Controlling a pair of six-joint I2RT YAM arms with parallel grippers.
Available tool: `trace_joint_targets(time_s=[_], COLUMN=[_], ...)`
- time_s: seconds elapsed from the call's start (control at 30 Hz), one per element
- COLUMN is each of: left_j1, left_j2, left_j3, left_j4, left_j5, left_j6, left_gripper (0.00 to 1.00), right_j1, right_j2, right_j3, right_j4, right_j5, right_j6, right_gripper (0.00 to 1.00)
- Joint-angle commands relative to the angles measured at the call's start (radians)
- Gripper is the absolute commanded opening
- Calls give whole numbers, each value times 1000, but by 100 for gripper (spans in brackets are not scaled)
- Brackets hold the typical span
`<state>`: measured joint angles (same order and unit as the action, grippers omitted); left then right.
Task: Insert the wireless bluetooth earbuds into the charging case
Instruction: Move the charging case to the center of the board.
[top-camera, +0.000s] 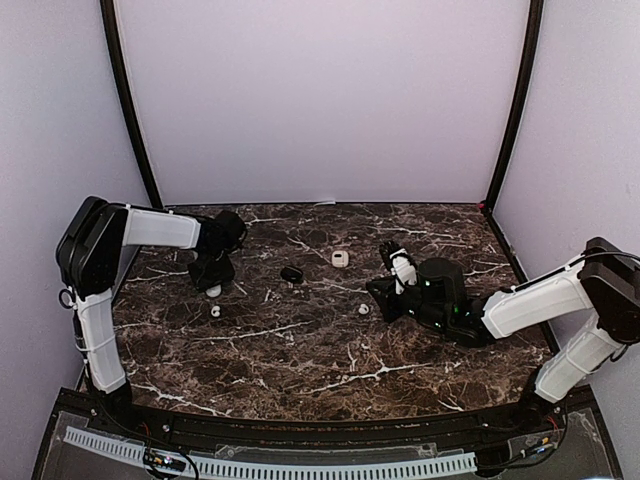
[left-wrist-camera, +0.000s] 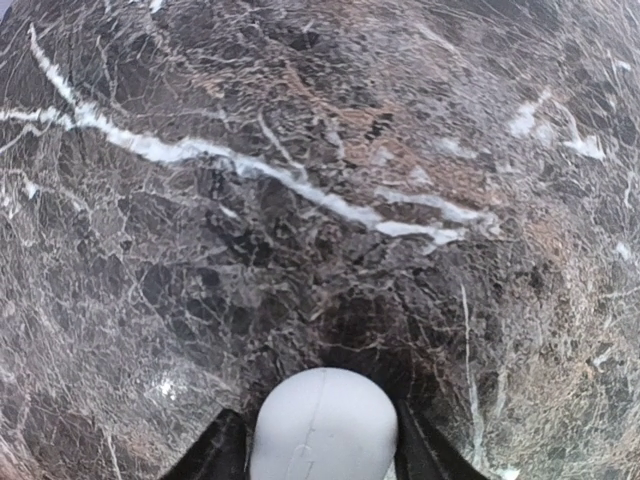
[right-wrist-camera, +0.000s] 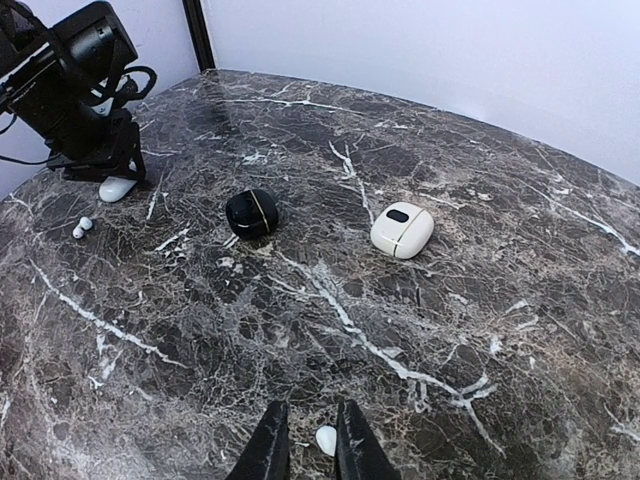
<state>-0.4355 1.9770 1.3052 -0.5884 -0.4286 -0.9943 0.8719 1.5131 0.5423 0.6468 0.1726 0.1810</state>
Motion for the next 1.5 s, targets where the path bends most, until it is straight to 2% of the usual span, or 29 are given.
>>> trace_joint_targets(time_s=[0.0,0.43,0.63,0.77,1.0,1.2,1.37,1.47], left_j1=[3,-36,-149,-255,-443,-536,-551,-551], left_j2=[-54,-159,-183,-182,-216,-256,-322,-339], left_j3=[-28,-121,-124,-106,-110,-163,-264,-277], left_j4=[37,129,131,59,43,159,340,373], left_j5=[12,123,126,93,92,159,375,471], left_j6=[33,104,164,170,244,419,626,758], left_gripper=[45,40,40,40,41,42,42,44], right_j1=[-2,-2,-2,-3,-3,-2,-3,-3], right_j2=[8,9,6,7,8,-3,-9,-3], right_j3=[20,17,16,18,19,13,4,11], right_j4=[27,35,34,30,28,25,35,26], right_j5=[-20,-41,-40,-41,-49,-23,-22,-16], right_j6=[-12,-17,-18,-21,-20,-28,-33,-37], right_gripper=[17,17,17,17,17,17,17,17])
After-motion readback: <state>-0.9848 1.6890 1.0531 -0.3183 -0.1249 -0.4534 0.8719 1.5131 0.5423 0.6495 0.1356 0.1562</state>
